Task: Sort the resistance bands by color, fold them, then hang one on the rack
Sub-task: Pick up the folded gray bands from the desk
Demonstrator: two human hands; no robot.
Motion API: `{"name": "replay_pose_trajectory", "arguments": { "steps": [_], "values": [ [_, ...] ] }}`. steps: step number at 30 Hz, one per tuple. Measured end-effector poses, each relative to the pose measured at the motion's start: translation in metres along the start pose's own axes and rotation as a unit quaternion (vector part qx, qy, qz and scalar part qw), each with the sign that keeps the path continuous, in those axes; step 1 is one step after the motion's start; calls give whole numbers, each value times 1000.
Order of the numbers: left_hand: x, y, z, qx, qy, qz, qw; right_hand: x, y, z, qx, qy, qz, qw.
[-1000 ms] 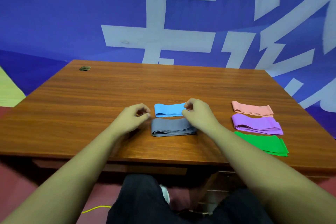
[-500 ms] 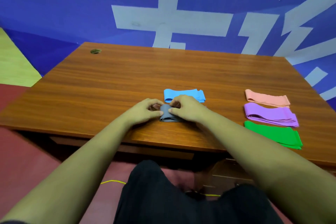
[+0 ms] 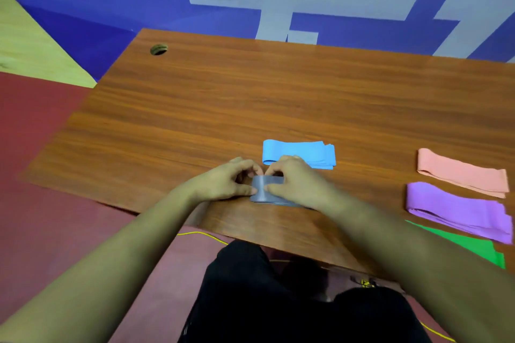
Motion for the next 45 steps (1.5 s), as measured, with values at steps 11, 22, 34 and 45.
{"name": "replay_pose_trajectory", "arguments": {
  "steps": [11,22,34,45],
  "values": [
    [-9,4,49,-58,57,-36,996,-41,-24,-16,69,58,-75,993],
    [-119,45,208,-8,-173,37,984,-239,-40,-55,28,190,-103,976],
    [-264,81,307,137,-35,147,979,-387,-27,-115,32,373,28,927],
    [-397,101,357,229,-58,208,949,-460,-32,-216,-83,289,180,937]
  ]
}}
Point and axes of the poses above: each hand's wrist, its own y-axis towards the middle knuckle, its own x-axis out of the palm, z = x × y, the point moved 2 cm from there along y, towards the middle knuckle, and after that the axes turned 11 degrees about x, right-handed, at the moved point
